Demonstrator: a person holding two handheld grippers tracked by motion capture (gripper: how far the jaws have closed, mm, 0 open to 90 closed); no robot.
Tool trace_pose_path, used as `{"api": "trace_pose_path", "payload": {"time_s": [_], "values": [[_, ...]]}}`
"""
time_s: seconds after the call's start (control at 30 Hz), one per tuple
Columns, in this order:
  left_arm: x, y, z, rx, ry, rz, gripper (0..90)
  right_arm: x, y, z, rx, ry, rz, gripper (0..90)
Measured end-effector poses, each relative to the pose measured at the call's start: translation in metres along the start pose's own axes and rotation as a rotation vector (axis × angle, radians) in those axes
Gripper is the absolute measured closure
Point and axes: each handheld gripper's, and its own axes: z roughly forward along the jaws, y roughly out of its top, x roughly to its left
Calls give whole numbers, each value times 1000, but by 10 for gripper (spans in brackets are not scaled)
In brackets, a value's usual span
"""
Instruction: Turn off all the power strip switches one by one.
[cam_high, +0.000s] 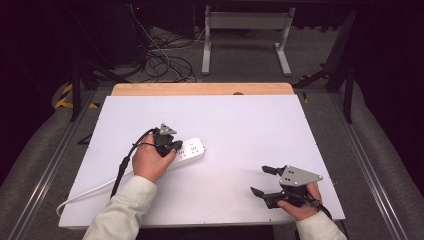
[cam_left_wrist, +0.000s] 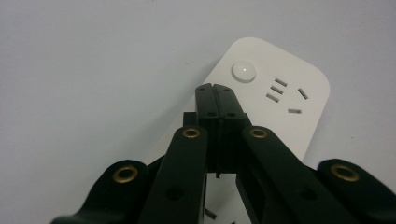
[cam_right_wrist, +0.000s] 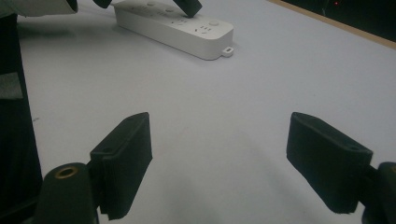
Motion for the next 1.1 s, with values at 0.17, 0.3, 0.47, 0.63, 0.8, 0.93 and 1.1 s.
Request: {"api": "trace_pose_path", "payload": {"time_s": [0.17,0.3,0.47,0.63,0.8,0.93,1.1], "values": [[2,-2,-1,-4,-18,-24,900,0,0,0,2,-1,2,233],[1,-2,0,-10,-13,-10,900,0,0,1,1,-1,-2,233],[2,-2,0,-8,-7,-8,900,1,0,1,2,-1,-2,233],[1,-2,-1,11,-9,-21,900,1,0,1,6,0,-2,233],[4,-6,-3,-15,-13,-22,900,1,0,2,9,0,-5,233],[6,-3,-12,-120,-25,-42,900,0,0,1,0,0,0,233],[-5,9,-29,-195,-67,-29,900,-1,-1,1,5,1,1,233]]}}
